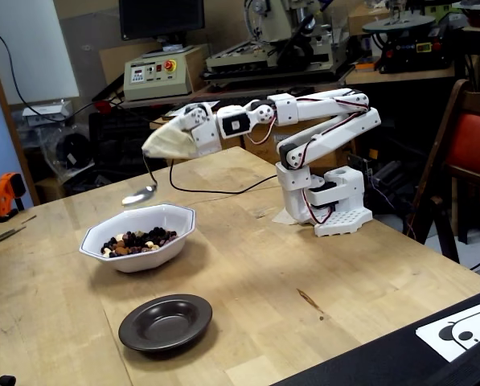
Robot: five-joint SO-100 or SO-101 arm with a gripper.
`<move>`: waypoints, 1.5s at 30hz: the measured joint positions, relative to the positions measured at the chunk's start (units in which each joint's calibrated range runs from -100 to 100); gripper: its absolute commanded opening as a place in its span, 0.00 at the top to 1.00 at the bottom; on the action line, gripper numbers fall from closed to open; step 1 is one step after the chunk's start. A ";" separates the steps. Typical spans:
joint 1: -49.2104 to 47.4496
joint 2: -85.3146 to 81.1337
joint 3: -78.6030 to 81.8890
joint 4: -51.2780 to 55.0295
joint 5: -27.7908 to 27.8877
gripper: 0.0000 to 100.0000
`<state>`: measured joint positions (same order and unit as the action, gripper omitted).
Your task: Use spoon to transfer food from the white bowl to brown plate
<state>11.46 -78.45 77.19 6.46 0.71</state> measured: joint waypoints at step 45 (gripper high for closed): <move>4.23 9.79 1.68 0.00 0.00 0.98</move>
<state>15.69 -68.66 78.87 6.46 0.71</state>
